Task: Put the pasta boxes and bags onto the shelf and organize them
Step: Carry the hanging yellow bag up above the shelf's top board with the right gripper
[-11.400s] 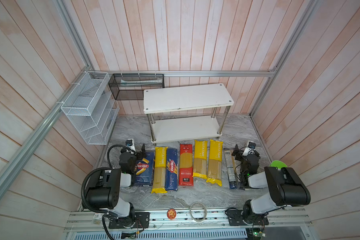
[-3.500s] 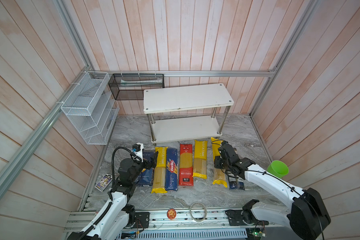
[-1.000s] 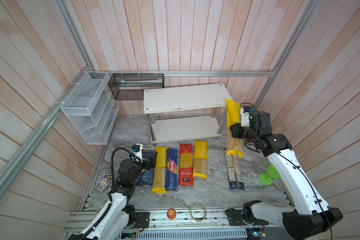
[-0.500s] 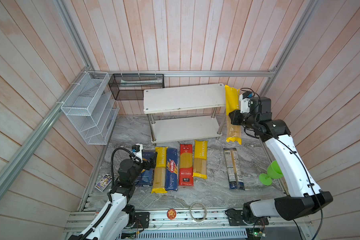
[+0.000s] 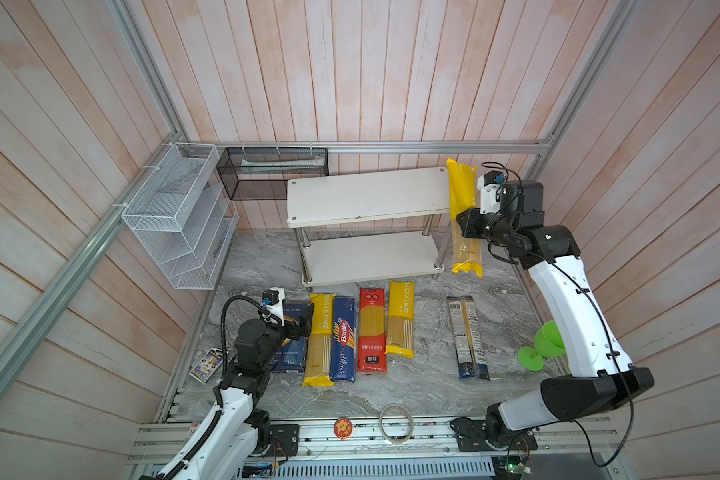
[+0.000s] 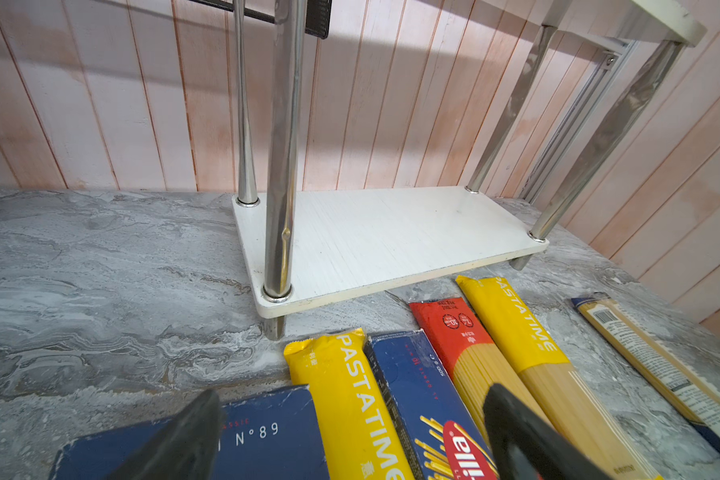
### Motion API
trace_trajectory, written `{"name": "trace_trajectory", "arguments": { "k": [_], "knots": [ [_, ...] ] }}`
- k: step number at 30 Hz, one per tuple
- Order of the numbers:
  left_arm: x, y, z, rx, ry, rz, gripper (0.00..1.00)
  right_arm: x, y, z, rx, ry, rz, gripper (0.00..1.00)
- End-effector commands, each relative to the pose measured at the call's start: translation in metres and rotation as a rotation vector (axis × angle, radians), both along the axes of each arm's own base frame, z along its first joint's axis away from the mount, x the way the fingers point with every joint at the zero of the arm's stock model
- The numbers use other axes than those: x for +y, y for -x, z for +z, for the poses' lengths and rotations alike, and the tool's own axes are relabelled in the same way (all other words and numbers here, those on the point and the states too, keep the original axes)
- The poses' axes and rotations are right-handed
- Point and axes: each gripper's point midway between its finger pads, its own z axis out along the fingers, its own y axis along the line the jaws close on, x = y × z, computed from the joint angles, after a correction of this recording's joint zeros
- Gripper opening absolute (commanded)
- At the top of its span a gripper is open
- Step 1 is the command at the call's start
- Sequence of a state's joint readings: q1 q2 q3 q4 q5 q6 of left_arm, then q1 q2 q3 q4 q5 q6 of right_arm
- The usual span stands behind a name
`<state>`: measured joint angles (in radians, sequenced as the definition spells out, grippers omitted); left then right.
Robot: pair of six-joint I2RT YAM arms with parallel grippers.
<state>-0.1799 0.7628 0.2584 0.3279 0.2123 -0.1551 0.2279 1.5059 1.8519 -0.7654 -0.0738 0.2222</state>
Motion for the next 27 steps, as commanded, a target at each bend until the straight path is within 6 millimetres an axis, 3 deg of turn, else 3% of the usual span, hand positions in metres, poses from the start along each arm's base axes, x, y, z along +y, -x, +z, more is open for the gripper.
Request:
{"name": "trace_trajectory", "arguments": {
  "k": [1,9,19,27],
  "knots": [
    [-0.003,0.003,-0.007,0.025,0.006,-0.015,1.00,0.001,-0.006,0.057,-0.177,-0.032,0.019,0.00],
    [-0.004,0.003,-0.007,0.025,0.006,-0.019,1.00,0.008,-0.023,0.061,-0.179,-0.039,0.040,0.00],
    [-0.004,0.003,-0.007,0.025,0.006,-0.020,1.00,0.014,-0.053,0.082,-0.216,-0.041,0.052,0.00],
    [-0.004,0.003,-0.008,0.026,0.005,-0.019,1.00,0.018,-0.087,0.077,-0.213,-0.059,0.055,0.00]
  ]
}}
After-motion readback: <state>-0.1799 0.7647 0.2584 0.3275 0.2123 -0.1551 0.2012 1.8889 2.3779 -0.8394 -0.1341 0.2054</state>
